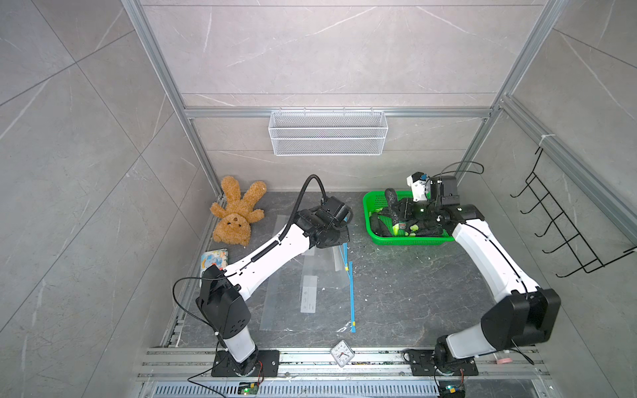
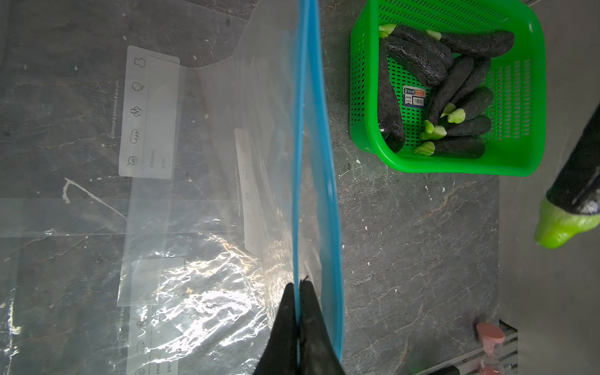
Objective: Place the eggplant in a zip-top bag and seal the zipper
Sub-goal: Place the eggplant in the zipper food storage bag.
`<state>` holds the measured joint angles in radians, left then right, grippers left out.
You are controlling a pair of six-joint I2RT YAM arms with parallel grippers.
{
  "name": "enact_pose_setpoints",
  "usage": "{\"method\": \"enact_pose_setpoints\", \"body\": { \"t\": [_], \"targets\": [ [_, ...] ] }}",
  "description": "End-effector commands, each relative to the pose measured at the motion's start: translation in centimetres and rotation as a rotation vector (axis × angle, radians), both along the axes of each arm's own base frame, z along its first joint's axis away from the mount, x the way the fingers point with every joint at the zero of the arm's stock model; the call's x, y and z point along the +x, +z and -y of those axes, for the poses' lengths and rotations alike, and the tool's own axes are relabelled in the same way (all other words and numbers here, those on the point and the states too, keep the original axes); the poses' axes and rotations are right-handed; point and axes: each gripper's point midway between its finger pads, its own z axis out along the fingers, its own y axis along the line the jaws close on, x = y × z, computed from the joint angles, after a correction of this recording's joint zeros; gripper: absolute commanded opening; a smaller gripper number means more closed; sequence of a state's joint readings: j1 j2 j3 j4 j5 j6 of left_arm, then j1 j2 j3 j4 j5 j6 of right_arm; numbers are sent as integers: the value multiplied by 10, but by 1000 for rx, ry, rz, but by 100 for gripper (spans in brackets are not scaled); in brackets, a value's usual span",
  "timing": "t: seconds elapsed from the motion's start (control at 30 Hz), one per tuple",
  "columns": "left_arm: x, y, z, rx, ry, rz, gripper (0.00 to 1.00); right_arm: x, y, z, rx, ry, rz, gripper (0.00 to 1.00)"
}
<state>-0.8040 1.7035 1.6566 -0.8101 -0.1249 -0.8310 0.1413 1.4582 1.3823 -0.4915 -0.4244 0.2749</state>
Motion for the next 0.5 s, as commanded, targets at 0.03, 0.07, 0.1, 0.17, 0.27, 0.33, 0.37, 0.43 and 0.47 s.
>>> {"method": "enact_pose_setpoints", "body": {
  "t": [0.03, 0.07, 0.1, 0.17, 0.27, 0.33, 0.37, 0.43, 0.47],
  "targets": [
    [15, 16, 15, -85, 40, 33, 0, -20, 34, -48, 245, 83, 48, 6],
    [17, 18, 17, -92, 44, 36, 0, -25, 37, -57, 258, 96, 58, 6],
    [19, 19, 19, -98, 47, 38, 0, -28, 40, -64, 271, 103, 66, 6],
    [22, 19, 22, -109, 53, 38, 0, -33, 43, -74, 307, 108, 70, 5],
    [24, 20, 26, -128, 61, 37, 0, -39, 51, -85, 372, 119, 102, 5],
    [24, 20, 26, -138, 72, 35, 0, -42, 53, -89, 388, 119, 119, 5],
    [25, 20, 26, -144, 75, 37, 0, -43, 53, -89, 390, 112, 119, 5],
    [25, 21, 26, -150, 84, 37, 0, -44, 55, -90, 408, 101, 130, 4],
    [25, 21, 26, -153, 85, 38, 0, -44, 55, -91, 423, 95, 136, 4]
  ]
}}
